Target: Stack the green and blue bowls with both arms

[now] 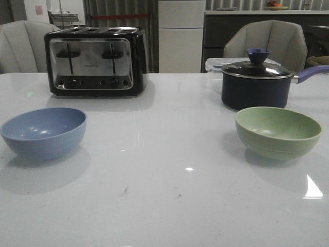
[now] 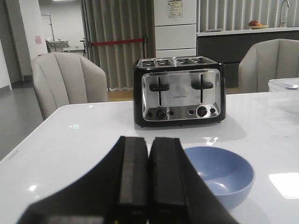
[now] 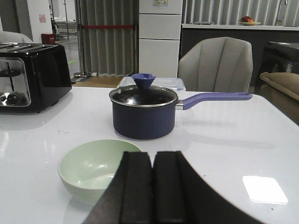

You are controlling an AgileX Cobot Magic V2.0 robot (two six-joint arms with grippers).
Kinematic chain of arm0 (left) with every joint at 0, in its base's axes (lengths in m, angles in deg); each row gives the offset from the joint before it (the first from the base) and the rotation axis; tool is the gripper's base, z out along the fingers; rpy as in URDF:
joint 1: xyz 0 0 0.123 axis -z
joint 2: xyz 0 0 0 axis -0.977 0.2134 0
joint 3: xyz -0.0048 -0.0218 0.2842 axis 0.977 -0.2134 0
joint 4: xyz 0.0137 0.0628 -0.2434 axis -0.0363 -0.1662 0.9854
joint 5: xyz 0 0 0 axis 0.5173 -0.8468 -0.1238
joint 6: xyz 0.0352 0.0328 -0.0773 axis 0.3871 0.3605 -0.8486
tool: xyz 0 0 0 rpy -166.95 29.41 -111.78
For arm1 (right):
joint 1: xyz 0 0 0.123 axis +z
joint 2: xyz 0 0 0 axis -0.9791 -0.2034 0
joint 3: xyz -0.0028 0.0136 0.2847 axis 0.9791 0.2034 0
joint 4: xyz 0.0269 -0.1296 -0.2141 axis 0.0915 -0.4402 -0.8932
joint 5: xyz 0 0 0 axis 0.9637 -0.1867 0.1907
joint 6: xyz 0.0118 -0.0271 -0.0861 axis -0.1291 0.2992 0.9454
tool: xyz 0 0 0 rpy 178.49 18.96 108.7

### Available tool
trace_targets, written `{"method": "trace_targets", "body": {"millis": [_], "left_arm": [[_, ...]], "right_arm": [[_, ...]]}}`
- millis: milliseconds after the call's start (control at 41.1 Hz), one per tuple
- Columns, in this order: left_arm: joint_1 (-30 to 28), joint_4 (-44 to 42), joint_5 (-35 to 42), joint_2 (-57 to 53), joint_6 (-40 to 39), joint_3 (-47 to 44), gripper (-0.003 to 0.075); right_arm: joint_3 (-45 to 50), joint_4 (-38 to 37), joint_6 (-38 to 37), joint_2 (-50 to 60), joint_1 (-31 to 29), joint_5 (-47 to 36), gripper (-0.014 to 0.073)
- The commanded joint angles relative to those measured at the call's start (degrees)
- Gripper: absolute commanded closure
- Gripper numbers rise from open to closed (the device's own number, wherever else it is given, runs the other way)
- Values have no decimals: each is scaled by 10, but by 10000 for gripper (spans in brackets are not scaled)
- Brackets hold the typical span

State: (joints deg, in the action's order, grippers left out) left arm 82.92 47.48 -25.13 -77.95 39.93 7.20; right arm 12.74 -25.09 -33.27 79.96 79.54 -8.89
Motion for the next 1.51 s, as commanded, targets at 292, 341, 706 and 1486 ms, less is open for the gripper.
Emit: {"method": "trace_targets", "body": {"millis": [292,341,706,1486], "left_arm": [[3,3,51,-11,-5,-1,627],[3,3,51,-11,-5,-1,627],[3,3,51,-11,-5,-1,627],[4,3,-67,82,-5,261,627]], "right_arm": [[-2,-6,5,12,0,-53,565],[-2,-6,5,12,0,-53,565],[-2,-6,5,12,0,-53,565],[-232,-12,5,-35,0,128,565]]}}
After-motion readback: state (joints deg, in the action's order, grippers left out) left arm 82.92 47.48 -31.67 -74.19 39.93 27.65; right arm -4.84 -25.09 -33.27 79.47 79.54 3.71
